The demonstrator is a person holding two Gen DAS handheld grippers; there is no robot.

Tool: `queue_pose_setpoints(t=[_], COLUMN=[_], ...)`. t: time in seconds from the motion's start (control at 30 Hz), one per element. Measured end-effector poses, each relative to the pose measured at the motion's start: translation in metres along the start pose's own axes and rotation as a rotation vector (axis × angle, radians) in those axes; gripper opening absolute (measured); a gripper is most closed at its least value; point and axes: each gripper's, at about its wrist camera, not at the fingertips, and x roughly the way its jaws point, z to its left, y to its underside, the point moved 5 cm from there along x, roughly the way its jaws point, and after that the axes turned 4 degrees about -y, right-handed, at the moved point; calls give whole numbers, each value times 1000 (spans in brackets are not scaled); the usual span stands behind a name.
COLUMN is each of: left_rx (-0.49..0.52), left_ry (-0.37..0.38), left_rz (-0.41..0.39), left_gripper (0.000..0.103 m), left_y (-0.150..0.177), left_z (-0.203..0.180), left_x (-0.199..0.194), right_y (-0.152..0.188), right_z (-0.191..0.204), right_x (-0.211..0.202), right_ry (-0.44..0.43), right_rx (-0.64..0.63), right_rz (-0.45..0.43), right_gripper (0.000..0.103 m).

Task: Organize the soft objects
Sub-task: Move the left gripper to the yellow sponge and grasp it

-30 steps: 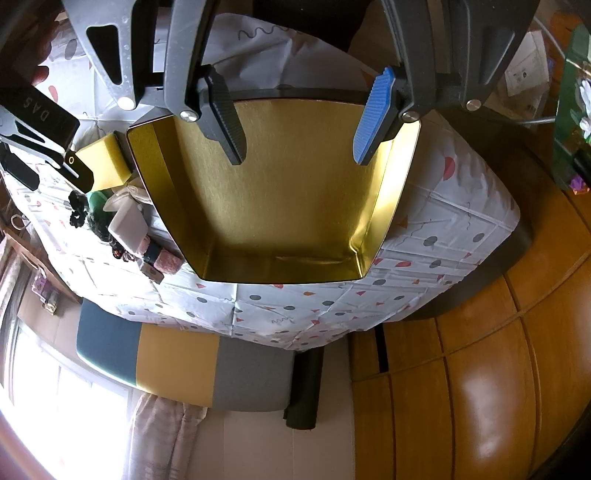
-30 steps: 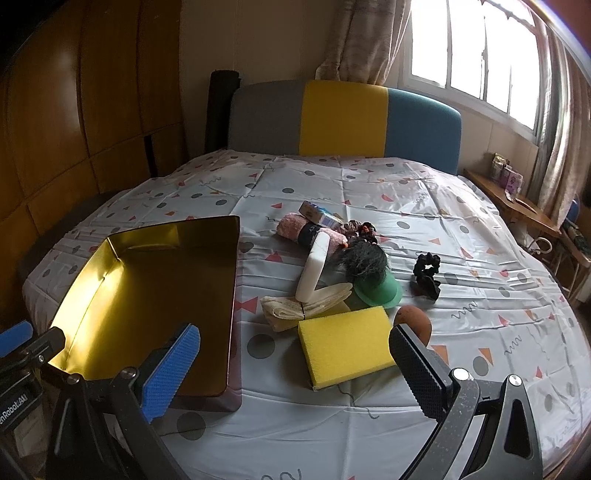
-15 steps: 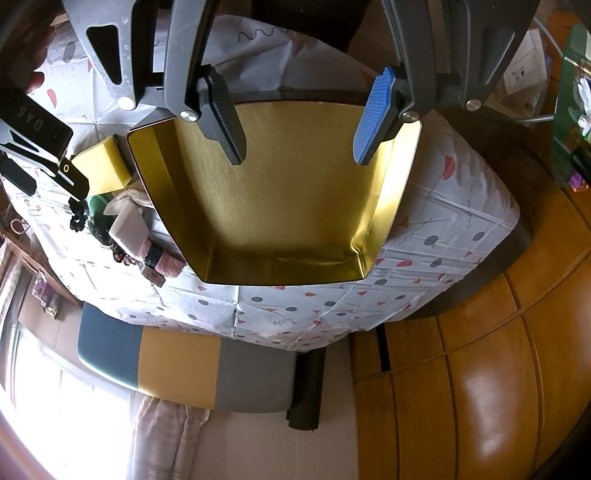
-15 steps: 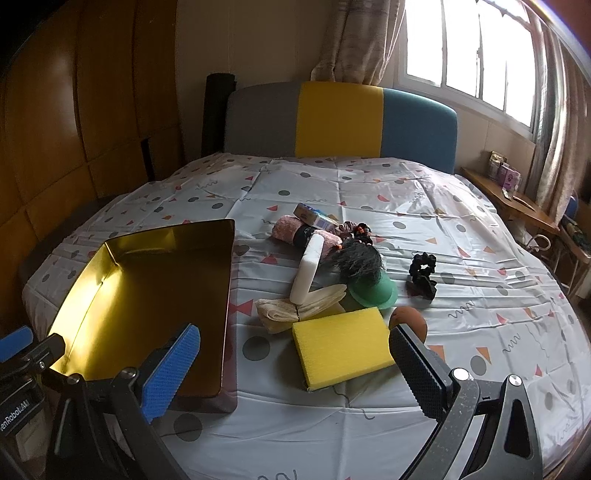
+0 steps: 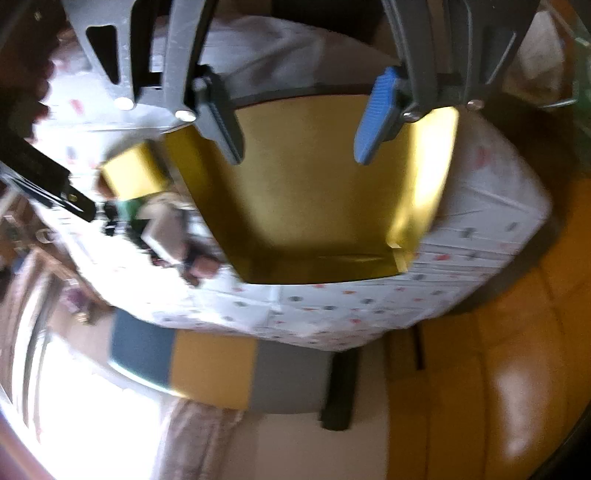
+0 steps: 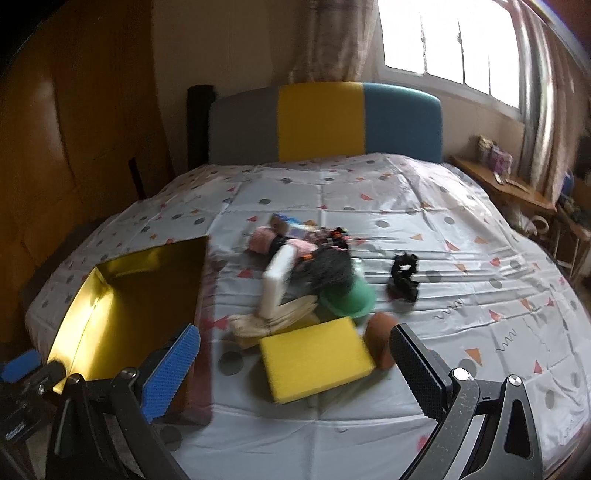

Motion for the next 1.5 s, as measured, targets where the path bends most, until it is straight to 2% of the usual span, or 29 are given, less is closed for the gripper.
queue_pose_setpoints(t=[0.07,0.13,0.23,0.37,0.43,0.5,0.6,0.77,0.9,1.17,1.4,1.43,1.5], left_rx=[0,19,102,195,272,352,479,736,856,996,1045,1048,1045], left_ry=[87,99,88,157,200,259,309,358,362,358,363,364,357], left_rz=[26,50,33,30,27,62,117,158,192,305,326,326,323], left_gripper=[78,78,77,77,77,77,77,78,81,87,86,86,72], left_y=[-3,-8,-16,-25,-28,-27,-22,-3,5,13,16,18,21], left_z=[-9,-21,-42,-76,-97,-121,-158,-213,-234,-251,-260,-262,-265], left_x=[2,7,13,18,18,25,40,57,77,119,141,143,144], right_y=[-8,-17,-25,-25,-21,-15,-4,-1,1,4,5,5,5], right_z=[-24,-53,-90,-139,-162,-181,-201,-213,-214,-218,-217,-217,-217], right_x=[3,6,12,26,33,37,43,44,47,50,54,54,54], right_ry=[3,22,79,126,135,143,135,117,96,73,69,70,75], right_rx=[52,99,132,177,219,262,344,412,428,461,455,451,448], right_rz=[10,18,20,53,68,74,89,90,102,123,138,140,139], right_gripper=[103,103,103,103,103,103,103,103,103,103,103,103,103])
